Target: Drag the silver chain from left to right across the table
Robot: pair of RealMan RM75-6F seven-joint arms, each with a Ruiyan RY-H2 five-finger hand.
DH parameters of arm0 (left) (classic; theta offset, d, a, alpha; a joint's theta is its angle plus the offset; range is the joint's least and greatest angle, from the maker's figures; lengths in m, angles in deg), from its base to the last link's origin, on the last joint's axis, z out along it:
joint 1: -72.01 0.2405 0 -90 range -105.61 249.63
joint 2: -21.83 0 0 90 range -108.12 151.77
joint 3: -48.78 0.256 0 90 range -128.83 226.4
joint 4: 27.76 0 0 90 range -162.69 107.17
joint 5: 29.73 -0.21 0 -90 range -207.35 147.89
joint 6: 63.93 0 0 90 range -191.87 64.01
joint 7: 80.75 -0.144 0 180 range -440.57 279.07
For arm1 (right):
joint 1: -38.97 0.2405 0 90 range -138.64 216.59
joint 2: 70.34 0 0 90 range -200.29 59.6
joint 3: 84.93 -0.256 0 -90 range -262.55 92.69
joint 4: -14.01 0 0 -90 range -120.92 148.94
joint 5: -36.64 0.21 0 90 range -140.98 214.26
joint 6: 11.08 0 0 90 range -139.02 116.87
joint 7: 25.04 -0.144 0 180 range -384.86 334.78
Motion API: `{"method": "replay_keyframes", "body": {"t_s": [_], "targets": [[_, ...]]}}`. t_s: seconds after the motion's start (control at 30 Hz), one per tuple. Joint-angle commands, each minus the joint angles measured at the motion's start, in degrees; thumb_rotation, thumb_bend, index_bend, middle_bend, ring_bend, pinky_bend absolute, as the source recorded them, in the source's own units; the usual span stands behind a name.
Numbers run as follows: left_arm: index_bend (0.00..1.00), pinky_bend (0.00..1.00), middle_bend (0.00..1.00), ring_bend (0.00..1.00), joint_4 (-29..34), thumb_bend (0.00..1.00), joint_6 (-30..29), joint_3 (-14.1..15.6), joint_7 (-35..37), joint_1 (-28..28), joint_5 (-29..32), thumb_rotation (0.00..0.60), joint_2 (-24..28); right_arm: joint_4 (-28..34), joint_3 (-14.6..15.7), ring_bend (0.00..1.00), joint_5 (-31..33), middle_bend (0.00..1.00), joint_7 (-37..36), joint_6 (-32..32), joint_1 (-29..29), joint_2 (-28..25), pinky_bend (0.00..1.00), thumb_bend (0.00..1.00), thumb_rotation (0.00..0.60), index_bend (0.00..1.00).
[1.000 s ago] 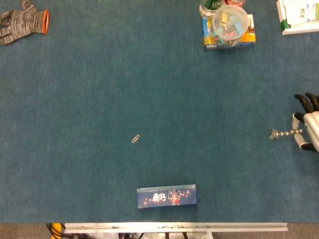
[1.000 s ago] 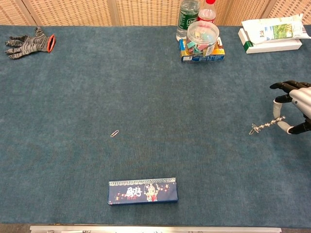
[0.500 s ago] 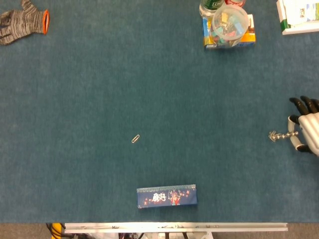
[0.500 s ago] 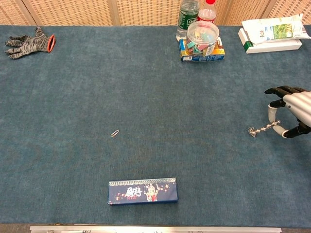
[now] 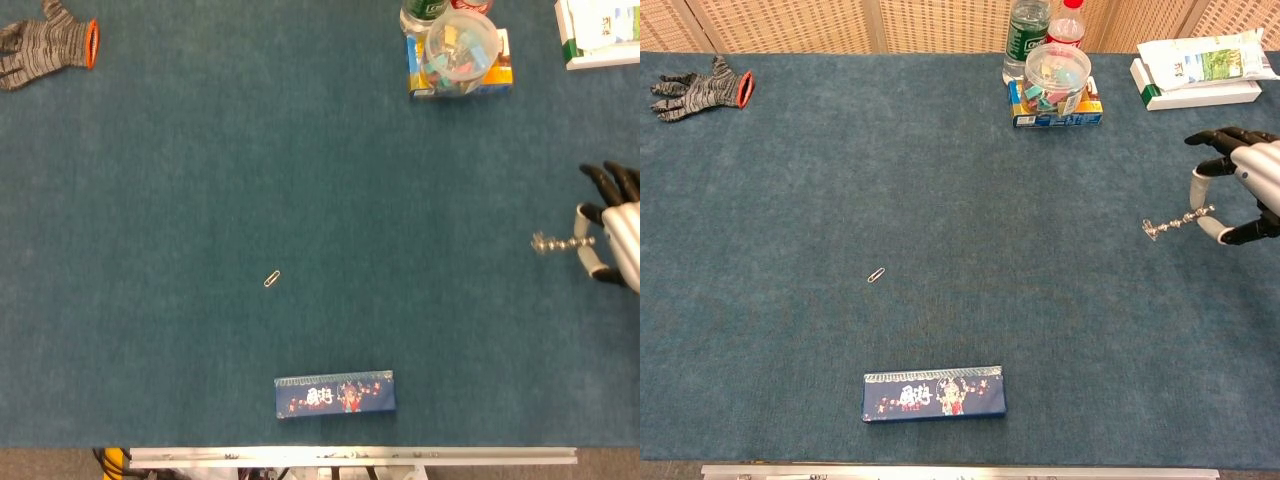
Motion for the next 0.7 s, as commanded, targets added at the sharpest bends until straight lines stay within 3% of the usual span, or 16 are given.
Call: {"method": "replay_keyframes", "body": {"t_s": [0.03,0.2,0.3,0.47,0.7], "targets": [[0.55,0.04,0.20,0.06,0.0,0.12,0.1,0.0,0.0,-0.1,-0.1,0.600,0.0,0.1,-2.2,0.00,0.0,0.11,0.2,-0.2,1.4,0.7,0.10,0.40,0.600,0.59],[0.55,0.04,0.20,0.06,-0.1,0.12,0.3,0.0,0.2,-0.2,-0.1,0.600,0.0,-1.4,-5.6,0.00,2.0,0.10,2.5,1.3,4.5,3.6,0.10,0.41,0.600,0.57],[0.55,0.04,0.20,0.06,-0.3,0.12,0.7,0.0,0.3,-0.4,0.1,0.600,0.0,-2.9,-6.8,0.00,4.1,0.10,5.2,2.0,6.0,5.8,0.09,0.31,0.600,0.32],[0.56,0.04,0.22,0.06,-0.2,0.12,0.5,0.0,0.8,-0.4,-0.5,0.600,0.1,-3.4,-7.2,0.00,3.4,0.09,5.5,-0.5,5.9,8.0,0.09,0.28,0.600,0.12],[0.56,0.04,0.23,0.06,-0.9,0.12,-2.8,-0.3,2.3,0.2,-4.1,0.600,-0.9,-3.2,-6.5,0.00,-4.9,0.10,0.7,-9.5,2.5,7.7,0.08,0.25,0.600,0.10]]}}
